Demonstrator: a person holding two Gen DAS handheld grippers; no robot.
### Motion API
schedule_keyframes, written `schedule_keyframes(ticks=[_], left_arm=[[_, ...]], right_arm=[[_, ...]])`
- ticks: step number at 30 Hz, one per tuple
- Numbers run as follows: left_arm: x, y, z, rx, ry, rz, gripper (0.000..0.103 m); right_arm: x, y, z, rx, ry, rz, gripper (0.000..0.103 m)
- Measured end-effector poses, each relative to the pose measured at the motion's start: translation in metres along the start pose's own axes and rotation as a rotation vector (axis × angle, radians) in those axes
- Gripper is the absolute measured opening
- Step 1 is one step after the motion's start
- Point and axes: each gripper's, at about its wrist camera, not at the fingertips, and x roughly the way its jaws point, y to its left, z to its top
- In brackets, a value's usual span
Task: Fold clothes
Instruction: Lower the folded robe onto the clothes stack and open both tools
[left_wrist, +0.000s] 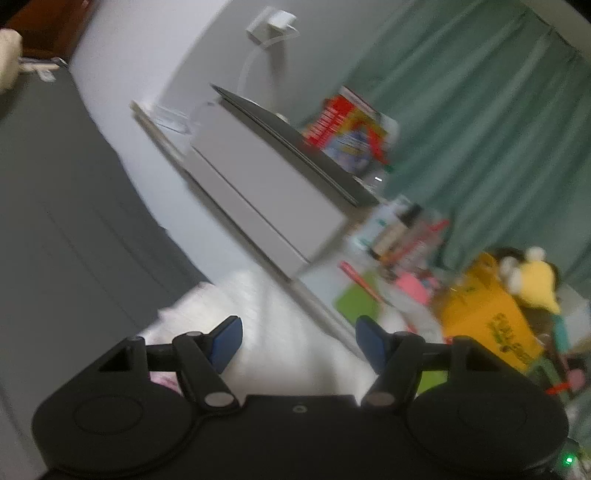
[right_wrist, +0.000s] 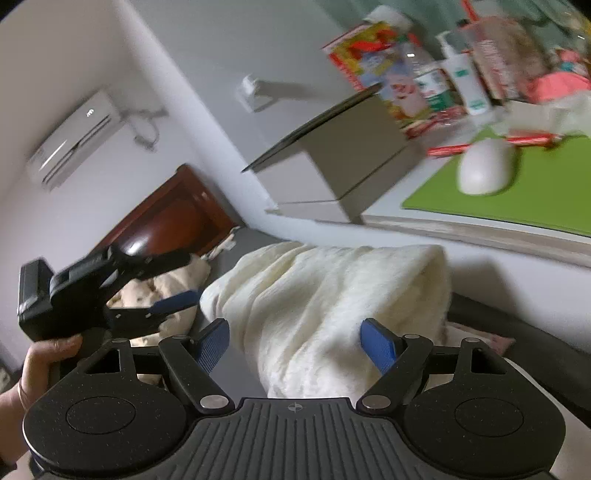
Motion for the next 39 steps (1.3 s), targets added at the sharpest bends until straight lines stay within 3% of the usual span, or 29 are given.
schedule_keyframes(ticks=[3, 6, 8, 10, 12, 16, 22, 24, 29, 32, 37, 39], left_arm=[[0.004, -0.006, -0.005, 0.021, 0.005, -0.048, 0.068], [0.018, 0.009, -0.009, -0.113, -0.026, -0.009, 0.068], [0.022, 0.016, -0.012, -0.146, -0.037, 0.017, 0.068], [0.023, 0.021, -0.014, -0.153, -0.044, 0.049, 0.067], [0.023, 0.025, -0.016, -0.150, -0.036, 0.068, 0.067], [0.012, 0.019, -0.014, -0.127, -0.030, 0.074, 0.067], [-0.035, -0.028, -0.019, 0.047, -0.060, 0.031, 0.071], [-0.058, -0.046, -0.031, 0.121, -0.069, 0.025, 0.076], [-0.118, -0.082, -0.072, 0.245, -0.102, 0.014, 0.080], [-0.153, -0.102, -0.103, 0.274, -0.124, 0.047, 0.083], [-0.205, -0.139, -0.153, 0.357, -0.170, 0.120, 0.090], [-0.220, -0.154, -0.172, 0.378, -0.167, 0.178, 0.103]], right_arm=[[0.015, 0.002, -0.004, -0.047, 0.021, -0.004, 0.079], [0.032, -0.005, -0.011, -0.054, 0.086, -0.063, 0.079], [0.039, -0.017, -0.019, -0.010, 0.139, -0.127, 0.079], [0.043, -0.033, -0.029, 0.070, 0.172, -0.109, 0.079], [0.040, -0.042, -0.037, 0.129, 0.177, -0.079, 0.079], [0.018, -0.029, -0.038, 0.072, 0.130, -0.076, 0.079], [-0.042, 0.004, -0.034, -0.038, 0.019, -0.064, 0.079], [-0.060, 0.018, -0.035, -0.080, -0.010, -0.065, 0.079], [-0.101, 0.058, -0.037, -0.181, -0.039, -0.071, 0.080], [-0.125, 0.078, -0.044, -0.224, -0.051, -0.099, 0.095], [-0.161, 0.100, -0.057, -0.252, -0.059, -0.141, 0.097], [-0.173, 0.106, -0.064, -0.276, -0.033, -0.174, 0.103]])
